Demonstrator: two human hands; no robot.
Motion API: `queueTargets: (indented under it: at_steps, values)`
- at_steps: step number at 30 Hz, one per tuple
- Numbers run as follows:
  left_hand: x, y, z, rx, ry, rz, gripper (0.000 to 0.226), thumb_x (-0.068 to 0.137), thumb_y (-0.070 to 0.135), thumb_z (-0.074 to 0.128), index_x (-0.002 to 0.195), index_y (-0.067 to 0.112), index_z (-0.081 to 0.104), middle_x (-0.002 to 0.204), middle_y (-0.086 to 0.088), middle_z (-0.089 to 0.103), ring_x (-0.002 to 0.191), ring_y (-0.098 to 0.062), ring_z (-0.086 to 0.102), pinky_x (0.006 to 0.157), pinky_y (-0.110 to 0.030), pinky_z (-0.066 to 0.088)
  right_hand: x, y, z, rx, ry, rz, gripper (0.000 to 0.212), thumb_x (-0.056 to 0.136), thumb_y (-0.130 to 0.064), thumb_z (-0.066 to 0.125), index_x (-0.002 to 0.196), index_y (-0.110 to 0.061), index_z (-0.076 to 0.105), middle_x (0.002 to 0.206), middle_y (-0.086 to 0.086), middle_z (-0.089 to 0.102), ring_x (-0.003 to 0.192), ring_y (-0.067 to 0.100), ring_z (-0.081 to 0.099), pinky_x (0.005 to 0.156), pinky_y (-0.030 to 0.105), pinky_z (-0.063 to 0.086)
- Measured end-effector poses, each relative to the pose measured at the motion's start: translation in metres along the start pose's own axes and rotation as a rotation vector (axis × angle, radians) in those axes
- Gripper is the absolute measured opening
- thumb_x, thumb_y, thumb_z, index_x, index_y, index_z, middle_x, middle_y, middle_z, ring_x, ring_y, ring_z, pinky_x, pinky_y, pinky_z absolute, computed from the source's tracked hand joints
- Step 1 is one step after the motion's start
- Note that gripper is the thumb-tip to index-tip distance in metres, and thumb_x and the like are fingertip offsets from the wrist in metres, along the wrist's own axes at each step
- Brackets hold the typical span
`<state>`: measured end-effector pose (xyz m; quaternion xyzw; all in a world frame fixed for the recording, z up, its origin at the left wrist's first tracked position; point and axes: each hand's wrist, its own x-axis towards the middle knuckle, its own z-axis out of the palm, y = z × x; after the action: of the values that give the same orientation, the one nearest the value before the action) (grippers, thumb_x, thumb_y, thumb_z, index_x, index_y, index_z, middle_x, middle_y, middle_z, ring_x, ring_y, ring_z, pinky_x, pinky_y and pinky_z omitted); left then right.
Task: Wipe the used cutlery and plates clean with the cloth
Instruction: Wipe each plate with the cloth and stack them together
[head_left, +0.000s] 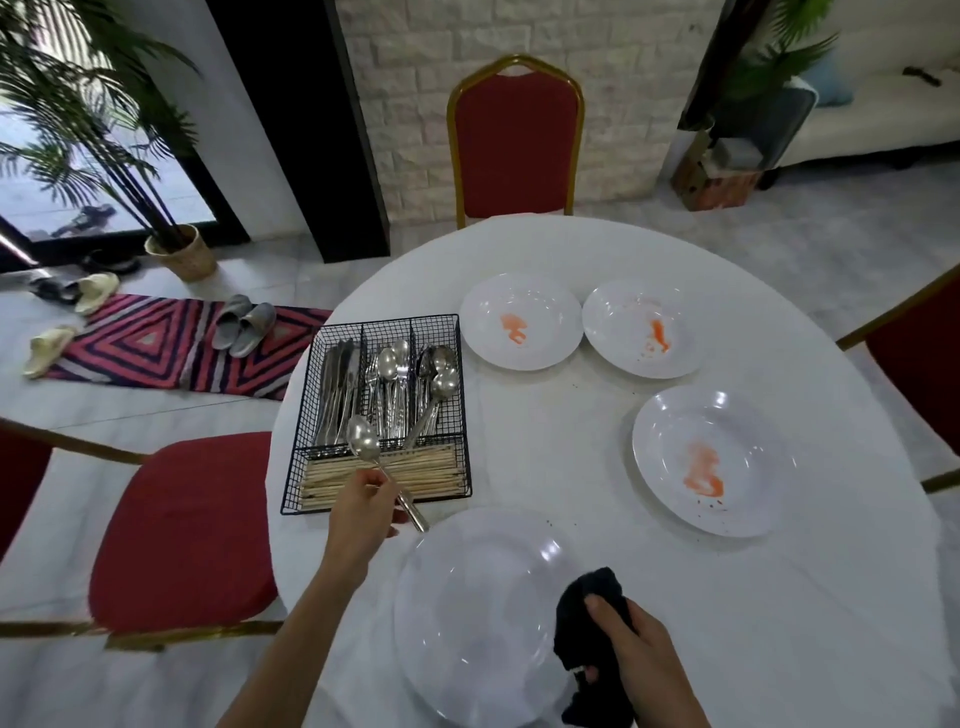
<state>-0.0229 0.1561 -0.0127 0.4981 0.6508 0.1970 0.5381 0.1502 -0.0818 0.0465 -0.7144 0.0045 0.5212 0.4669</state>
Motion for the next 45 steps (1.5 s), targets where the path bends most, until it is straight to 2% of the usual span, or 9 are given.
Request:
queueTargets:
  at_steps: [4,8,14,21,26,30,36,43,45]
  values:
    - [0.031,0.003,-0.018,0.136,0.083,0.044,0.006,0.093,0.012,0.058,0.098,0.015,0.058,0.097,-0.013,0.071,0.080,-0.030,0.070,0.070,-0.045,0.059,-0.001,-0.001,0.005,-0.001,-0.003,0.008,0.024,0.100,-0.011,0.059,0.087,0.008,0.066,0.051,0.015,0.062,0.045,0.024,0.055,0.053,0.030,0.046]
    - [0.068,0.023,-0.035,0.294,0.127,0.092,0.019,0.090,0.009,0.058,0.108,0.013,0.062,0.098,-0.010,0.069,0.079,-0.029,0.068,0.080,-0.047,0.060,-0.004,-0.006,0.012,0.064,0.009,0.000,0.020,0.100,-0.004,0.057,0.093,0.014,0.064,0.047,0.017,0.060,0.033,0.021,0.053,0.038,0.021,0.043]
    - [0.103,0.041,-0.024,0.416,0.056,0.203,0.032,0.092,0.014,0.060,0.123,0.013,0.064,0.084,0.001,0.066,0.062,-0.017,0.059,0.073,-0.040,0.059,-0.004,-0.009,0.020,0.252,0.060,0.017,0.016,0.100,0.004,0.050,0.097,0.016,0.061,0.050,0.019,0.062,0.034,0.023,0.058,0.039,0.022,0.047]
    - [0.120,0.072,0.021,0.468,-0.043,0.331,0.032,0.097,0.015,0.059,0.128,0.013,0.066,0.101,-0.006,0.069,0.057,-0.013,0.055,0.068,-0.032,0.056,-0.003,-0.003,0.013,0.295,0.077,0.006,0.014,0.100,0.004,0.052,0.095,0.010,0.064,0.062,0.021,0.068,0.039,0.024,0.063,0.038,0.026,0.050]
    - [0.131,0.078,0.046,0.564,-0.094,0.337,0.032,0.097,0.012,0.059,0.128,0.011,0.067,0.082,0.001,0.071,0.051,-0.013,0.054,0.064,-0.035,0.058,-0.001,-0.002,0.010,0.288,0.110,0.017,0.014,0.099,0.001,0.055,0.101,0.010,0.065,0.065,0.022,0.070,0.049,0.030,0.062,0.058,0.034,0.046]
    - [0.123,0.075,0.049,0.677,-0.011,0.371,0.038,0.093,0.005,0.057,0.129,0.013,0.067,0.104,-0.007,0.075,0.067,-0.016,0.065,0.061,-0.031,0.055,-0.003,-0.001,0.005,0.336,0.121,0.026,0.013,0.101,0.003,0.051,0.105,0.006,0.063,0.071,0.020,0.068,0.043,0.024,0.065,0.045,0.029,0.052]
    - [0.092,0.040,0.031,0.846,-0.041,0.242,0.029,0.096,0.038,0.060,0.107,0.012,0.054,0.089,-0.001,0.062,0.080,-0.021,0.063,0.068,-0.033,0.047,-0.004,0.005,-0.004,0.359,0.143,0.026,0.017,0.100,0.003,0.052,0.114,0.009,0.061,0.078,0.023,0.067,0.056,0.031,0.062,0.056,0.033,0.048]
    - [0.095,0.035,0.045,0.605,-0.053,0.257,0.020,0.096,0.025,0.065,0.094,0.007,0.056,0.081,-0.013,0.072,0.066,-0.023,0.070,0.066,-0.046,0.062,-0.009,0.019,-0.003,0.287,0.118,0.016,0.018,0.100,0.000,0.055,0.102,0.015,0.064,0.071,0.026,0.064,0.056,0.032,0.060,0.061,0.034,0.046]
    - [0.094,0.044,0.054,0.533,-0.080,0.241,0.017,0.095,0.019,0.067,0.096,0.007,0.055,0.078,-0.012,0.073,0.062,-0.021,0.074,0.064,-0.042,0.063,-0.007,0.023,-0.001,0.293,0.119,0.001,0.016,0.100,0.001,0.055,0.101,0.014,0.065,0.077,0.027,0.065,0.064,0.035,0.061,0.067,0.036,0.046]
